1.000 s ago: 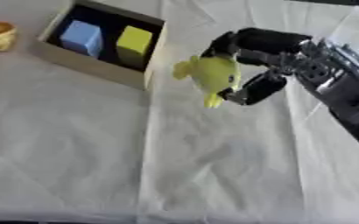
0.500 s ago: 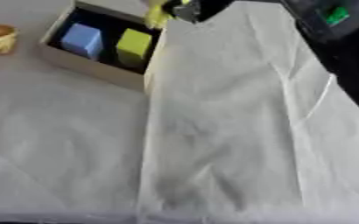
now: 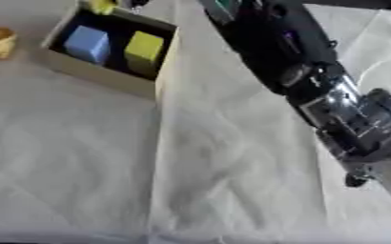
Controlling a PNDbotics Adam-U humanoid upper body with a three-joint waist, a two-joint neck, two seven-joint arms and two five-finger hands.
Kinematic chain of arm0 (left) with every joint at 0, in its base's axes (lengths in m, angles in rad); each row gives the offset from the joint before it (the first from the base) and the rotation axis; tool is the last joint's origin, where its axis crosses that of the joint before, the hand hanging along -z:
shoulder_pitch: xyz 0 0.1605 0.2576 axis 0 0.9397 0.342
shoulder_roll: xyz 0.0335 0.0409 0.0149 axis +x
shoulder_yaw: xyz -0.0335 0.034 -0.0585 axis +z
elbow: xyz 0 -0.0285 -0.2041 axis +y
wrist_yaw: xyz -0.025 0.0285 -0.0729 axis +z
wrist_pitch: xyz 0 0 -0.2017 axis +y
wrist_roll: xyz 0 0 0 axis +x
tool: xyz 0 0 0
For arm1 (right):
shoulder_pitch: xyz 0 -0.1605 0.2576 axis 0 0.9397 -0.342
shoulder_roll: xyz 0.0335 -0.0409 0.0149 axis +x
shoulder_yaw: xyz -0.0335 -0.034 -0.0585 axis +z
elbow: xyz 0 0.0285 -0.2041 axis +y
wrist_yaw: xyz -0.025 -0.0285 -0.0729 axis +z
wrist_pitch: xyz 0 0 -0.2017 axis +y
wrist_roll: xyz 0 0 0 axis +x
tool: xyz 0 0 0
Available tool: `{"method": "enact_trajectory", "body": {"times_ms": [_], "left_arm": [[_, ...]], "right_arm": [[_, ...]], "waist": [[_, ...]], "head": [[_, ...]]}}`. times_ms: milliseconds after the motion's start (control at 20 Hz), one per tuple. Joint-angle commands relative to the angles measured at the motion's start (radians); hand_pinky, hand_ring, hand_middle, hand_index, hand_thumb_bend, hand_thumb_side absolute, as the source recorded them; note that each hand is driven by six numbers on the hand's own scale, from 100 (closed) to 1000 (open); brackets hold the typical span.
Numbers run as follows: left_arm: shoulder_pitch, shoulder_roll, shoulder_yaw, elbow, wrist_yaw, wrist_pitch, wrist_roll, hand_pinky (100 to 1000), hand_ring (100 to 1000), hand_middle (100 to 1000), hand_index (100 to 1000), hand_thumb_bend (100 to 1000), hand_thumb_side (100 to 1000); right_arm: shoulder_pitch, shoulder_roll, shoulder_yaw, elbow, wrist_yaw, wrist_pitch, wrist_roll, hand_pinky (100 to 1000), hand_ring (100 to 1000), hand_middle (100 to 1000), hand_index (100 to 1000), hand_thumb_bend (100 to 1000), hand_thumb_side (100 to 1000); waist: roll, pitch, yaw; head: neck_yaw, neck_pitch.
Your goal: Pick up objects on the table and place them in the box.
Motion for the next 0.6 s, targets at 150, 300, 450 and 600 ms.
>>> {"method": "enact_trajectory", "body": {"times_ms": [150,300,450,600], "left_arm": [[-0.020,0.013,-0.003,-0.020,0.005,-0.001,-0.008,781,857,750,833,100,656],[-0.023,0.015,-0.003,-0.020,0.005,-0.001,-0.006,781,857,749,833,100,655],[-0.024,0.012,-0.004,-0.020,0.005,0.000,-0.006,781,857,749,833,100,658],[-0.022,0.009,-0.006,-0.020,0.007,0.002,-0.007,781,857,749,833,100,659]], "right_arm": [[-0.040,0.083,-0.049,0.172,0.133,-0.067,-0.030,735,711,564,705,100,100],[-0.042,0.105,-0.067,0.232,0.187,-0.105,-0.038,739,729,589,717,100,100],[-0.045,0.117,-0.085,0.266,0.247,-0.098,-0.063,751,781,696,801,167,100],[-0.046,0.133,-0.106,0.287,0.332,-0.046,-0.100,803,872,828,917,310,100]], "waist": [[0.003,-0.021,0.014],[0.001,-0.020,0.019],[0.001,-0.019,0.020],[0.001,-0.018,0.023]], "head": [[-0.017,0.004],[-0.019,0.004],[-0.020,0.004],[-0.022,0.004]]}}
